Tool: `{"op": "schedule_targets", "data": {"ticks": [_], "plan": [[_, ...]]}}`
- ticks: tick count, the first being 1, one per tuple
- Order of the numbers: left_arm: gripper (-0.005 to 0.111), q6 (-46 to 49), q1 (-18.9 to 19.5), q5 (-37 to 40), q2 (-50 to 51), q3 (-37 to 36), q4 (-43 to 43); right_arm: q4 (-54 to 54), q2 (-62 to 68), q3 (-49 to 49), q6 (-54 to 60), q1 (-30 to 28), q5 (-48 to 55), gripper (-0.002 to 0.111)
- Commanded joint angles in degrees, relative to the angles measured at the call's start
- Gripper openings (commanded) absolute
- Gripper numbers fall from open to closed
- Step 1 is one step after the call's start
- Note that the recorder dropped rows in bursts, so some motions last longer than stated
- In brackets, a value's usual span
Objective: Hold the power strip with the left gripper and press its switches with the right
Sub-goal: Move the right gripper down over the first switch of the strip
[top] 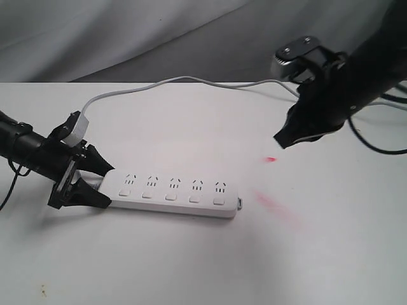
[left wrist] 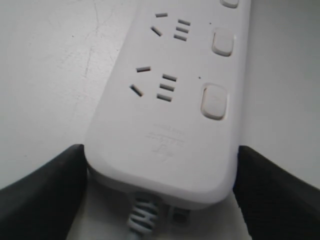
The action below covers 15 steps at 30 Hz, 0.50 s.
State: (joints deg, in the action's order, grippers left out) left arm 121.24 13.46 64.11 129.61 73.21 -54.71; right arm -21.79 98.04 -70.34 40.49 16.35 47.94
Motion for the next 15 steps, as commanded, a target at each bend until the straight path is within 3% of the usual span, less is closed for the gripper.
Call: {"op": "schedule_targets", "data": {"ticks": [1,11,15], "plan": [[0.063,-1.2,-0.4,-2.5,1.6,-1.2,5.8,-2.2,3.8,-0.4,2.8,4.7,-6.2,0.0],[0.063,-1.2,-0.4,-2.5,1.6,-1.2,5.9,-24.0,12.3,-2.3,21.9,12.0,-11.8,0.0],[0.063,-1.2,-0.4,-2.5,1.6,-1.2,6.0,-24.4,19.0,-16.1,22.3,15.0,-6.7,0.0]]}}
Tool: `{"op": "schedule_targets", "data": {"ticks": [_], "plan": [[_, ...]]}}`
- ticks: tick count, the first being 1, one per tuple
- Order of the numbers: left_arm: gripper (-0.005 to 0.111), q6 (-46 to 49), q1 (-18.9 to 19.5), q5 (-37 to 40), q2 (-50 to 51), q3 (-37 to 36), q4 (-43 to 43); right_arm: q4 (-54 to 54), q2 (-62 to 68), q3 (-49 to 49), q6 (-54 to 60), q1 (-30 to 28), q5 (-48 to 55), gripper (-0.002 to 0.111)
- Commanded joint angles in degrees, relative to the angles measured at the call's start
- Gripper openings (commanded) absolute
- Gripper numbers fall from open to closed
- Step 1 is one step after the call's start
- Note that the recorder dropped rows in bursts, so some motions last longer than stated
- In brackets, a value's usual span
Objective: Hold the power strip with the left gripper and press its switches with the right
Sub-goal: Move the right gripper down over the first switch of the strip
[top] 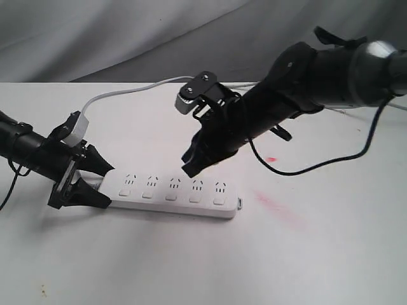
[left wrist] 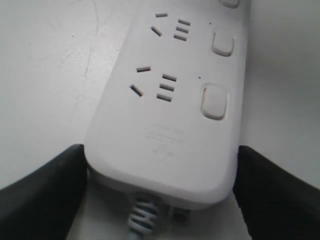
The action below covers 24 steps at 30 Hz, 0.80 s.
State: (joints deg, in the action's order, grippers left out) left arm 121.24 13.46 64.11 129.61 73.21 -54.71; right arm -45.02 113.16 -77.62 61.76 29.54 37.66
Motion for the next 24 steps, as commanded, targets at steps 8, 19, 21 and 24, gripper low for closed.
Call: {"op": "schedule_targets", "data": {"ticks": [8,19,21,24], "plan": [[0.063,-1.2,-0.4,-2.5,1.6,-1.2,6.0,8.7,17.2,-27.5,-6.1,10.2,10.0,0.0],[0.063,-1.2,-0.4,-2.5,1.6,-1.2,6.0,8.0,20.5,-27.5,-6.5,12.3,4.4,0.0],[0.063,-1.2,-0.4,-2.5,1.6,-1.2,6.0,8.5,20.6,-27.5,-6.5,12.3,4.4,0.0],[0.063,-1.2,-0.4,-2.5,1.6,-1.2,6.0,9.3,20.6,-27.5,-6.5,12.3,4.4,0.0]]}}
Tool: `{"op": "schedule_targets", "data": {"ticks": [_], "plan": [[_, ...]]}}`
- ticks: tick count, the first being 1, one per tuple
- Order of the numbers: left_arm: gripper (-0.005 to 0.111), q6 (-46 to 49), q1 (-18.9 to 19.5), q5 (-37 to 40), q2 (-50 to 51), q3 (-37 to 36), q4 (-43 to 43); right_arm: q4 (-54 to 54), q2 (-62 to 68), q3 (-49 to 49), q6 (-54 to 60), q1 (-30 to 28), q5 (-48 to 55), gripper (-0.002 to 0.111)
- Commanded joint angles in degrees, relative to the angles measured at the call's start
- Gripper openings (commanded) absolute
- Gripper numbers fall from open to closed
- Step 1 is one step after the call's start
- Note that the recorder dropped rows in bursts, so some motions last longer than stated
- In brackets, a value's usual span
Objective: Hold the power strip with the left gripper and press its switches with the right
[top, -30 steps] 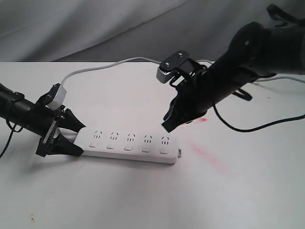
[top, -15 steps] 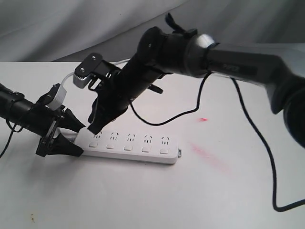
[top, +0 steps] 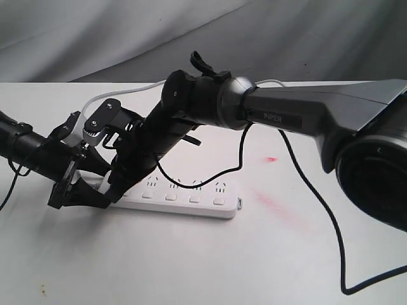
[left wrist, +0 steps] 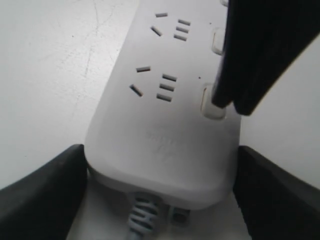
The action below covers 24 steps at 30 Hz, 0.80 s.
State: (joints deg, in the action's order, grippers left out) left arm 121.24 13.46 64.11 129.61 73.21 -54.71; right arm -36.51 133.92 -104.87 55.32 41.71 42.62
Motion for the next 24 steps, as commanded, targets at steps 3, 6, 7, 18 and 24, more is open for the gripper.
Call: {"op": "schedule_targets", "data": {"ticks": [3,6,7,18,24], "plan": [[0.063,-1.2,-0.4,-2.5,1.6,-1.2,6.0,1.8,-0.1,-0.2,-0.5,0.1,0.4,0.0],[0.063,-1.2,-0.4,-2.5,1.6,-1.2,6.0,2.1,-0.1,-0.2,-0.5,0.1,0.6,0.0],[0.063,-1.2,-0.4,-2.5,1.6,-1.2,6.0,2.1,-0.1,-0.2,-0.5,0.1,0.6,0.0],[0.063,-1.2,-0.4,-2.5,1.6,-1.2,6.0,2.9,1.9,-0.2,-0.6,1.6,0.6,0.0],[0.063,-1.2,-0.4,-2.5,1.6,-1.2,6.0,5.0,1.9,-0.2,-1.9,1.6,0.0,0.0]]}}
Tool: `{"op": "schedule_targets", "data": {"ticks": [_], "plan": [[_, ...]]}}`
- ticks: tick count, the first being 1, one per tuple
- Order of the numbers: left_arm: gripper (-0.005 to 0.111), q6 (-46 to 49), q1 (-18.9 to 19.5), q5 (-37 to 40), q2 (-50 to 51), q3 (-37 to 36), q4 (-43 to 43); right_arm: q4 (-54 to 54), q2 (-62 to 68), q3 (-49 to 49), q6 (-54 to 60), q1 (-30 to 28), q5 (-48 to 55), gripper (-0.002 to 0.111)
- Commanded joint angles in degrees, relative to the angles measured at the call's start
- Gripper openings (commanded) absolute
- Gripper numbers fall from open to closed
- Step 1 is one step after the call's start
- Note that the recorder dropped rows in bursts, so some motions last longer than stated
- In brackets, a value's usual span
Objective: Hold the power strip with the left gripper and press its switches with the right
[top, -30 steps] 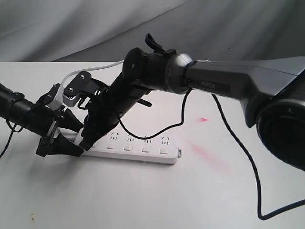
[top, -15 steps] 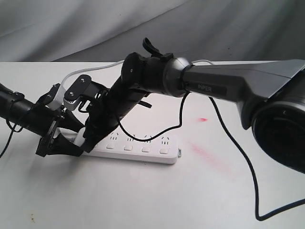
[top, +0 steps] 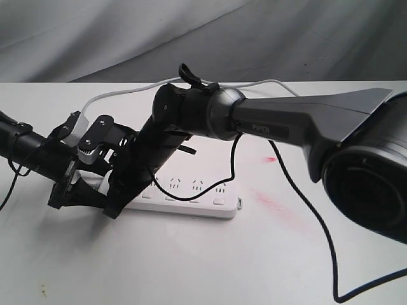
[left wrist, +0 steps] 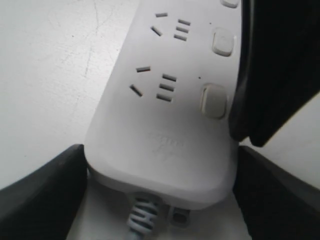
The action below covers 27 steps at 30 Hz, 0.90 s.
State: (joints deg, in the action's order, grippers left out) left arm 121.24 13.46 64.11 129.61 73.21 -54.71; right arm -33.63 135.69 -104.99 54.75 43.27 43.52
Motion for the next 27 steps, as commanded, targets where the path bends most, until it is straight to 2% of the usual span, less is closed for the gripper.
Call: {"op": "schedule_targets", "data": {"ticks": [1,20,27], "plan": [[0.063,-1.2,-0.4,-2.5,1.6,-1.2,6.0,2.6,0.1,-0.1,-1.6,0.0,-1.3,0.0],[0.063,-1.2,-0.4,-2.5,1.6,-1.2,6.0,2.4,-1.6,-0.1,-2.8,-1.7,-4.4,0.0],[0.063,-1.2,-0.4,-2.5,1.6,-1.2,6.0,2.8,-1.5,-0.1,-3.2,-1.9,-1.8,0.0]]}}
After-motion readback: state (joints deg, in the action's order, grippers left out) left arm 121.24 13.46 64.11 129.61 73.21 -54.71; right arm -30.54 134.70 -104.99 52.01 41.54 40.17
